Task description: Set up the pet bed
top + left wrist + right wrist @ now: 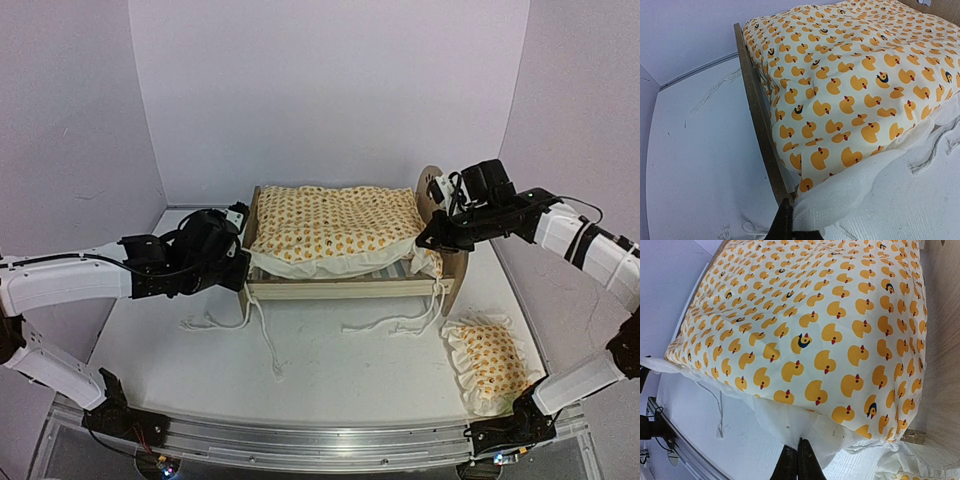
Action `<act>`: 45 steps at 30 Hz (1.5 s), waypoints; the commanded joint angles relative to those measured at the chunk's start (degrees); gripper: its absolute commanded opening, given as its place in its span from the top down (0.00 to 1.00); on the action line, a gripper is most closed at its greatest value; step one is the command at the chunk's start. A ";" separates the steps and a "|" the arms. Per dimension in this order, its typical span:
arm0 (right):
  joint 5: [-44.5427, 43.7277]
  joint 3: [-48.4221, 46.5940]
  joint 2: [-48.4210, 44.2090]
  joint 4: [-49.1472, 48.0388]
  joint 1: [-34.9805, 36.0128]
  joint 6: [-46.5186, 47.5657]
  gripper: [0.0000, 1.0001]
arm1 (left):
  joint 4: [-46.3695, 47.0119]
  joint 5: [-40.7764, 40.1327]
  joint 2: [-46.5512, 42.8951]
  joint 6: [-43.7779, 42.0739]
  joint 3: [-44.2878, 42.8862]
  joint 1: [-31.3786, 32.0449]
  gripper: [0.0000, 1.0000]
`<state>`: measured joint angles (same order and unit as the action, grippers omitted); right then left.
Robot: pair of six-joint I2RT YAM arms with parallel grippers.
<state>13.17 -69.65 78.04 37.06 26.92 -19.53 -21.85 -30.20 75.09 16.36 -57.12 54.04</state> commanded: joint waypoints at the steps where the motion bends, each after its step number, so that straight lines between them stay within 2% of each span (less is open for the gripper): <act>1: -0.76 -1.68 -2.77 -0.91 -0.35 -1.22 0.97 | 1.45 -0.60 -1.63 0.71 -1.56 -0.63 1.00; 7: -7.65 -0.39 -2.67 2.26 -0.30 1.15 0.95 | 1.37 -0.53 -1.29 1.71 -0.81 -1.50 1.00; 11: -5.40 -1.89 -1.06 6.94 0.54 11.76 0.70 | 1.37 0.40 -0.73 0.88 -1.04 -1.70 1.00; 15: -7.29 -4.97 -0.77 7.11 12.36 21.59 0.44 | 1.38 1.92 1.12 0.15 -2.77 -1.75 1.00; 19: -1.47 -3.13 2.40 -2.14 18.98 26.06 0.35 | 1.55 1.55 1.49 0.51 -3.67 -1.75 1.00; 21: -5.04 -0.81 5.20 -9.30 22.46 29.35 0.31 | 1.66 1.08 1.43 0.37 -4.01 -1.81 1.00; 25: -23.18 0.23 10.21 -18.93 28.79 35.04 0.30 | 1.67 1.21 1.09 0.10 -4.38 -1.90 1.00; 28: -32.63 3.37 11.38 -28.17 31.45 39.57 0.28 | 1.77 1.18 0.62 0.19 -4.11 -1.97 1.00; 33: -36.74 4.82 15.37 -34.22 32.89 44.40 0.30 | 1.89 1.27 0.93 0.32 -4.18 -2.09 1.00; 40: -44.00 7.44 20.80 -45.44 34.48 47.67 0.52 | 2.05 1.02 0.73 0.35 -3.97 -2.48 1.00; 45: -42.50 6.64 23.40 -46.90 34.43 47.76 0.48 | 2.32 2.18 0.58 0.17 -4.04 -2.80 1.00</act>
<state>-27.66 -62.28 100.25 -2.92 61.08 27.20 -21.98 -28.32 76.79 16.58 -58.50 51.75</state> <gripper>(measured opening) 0.492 0.007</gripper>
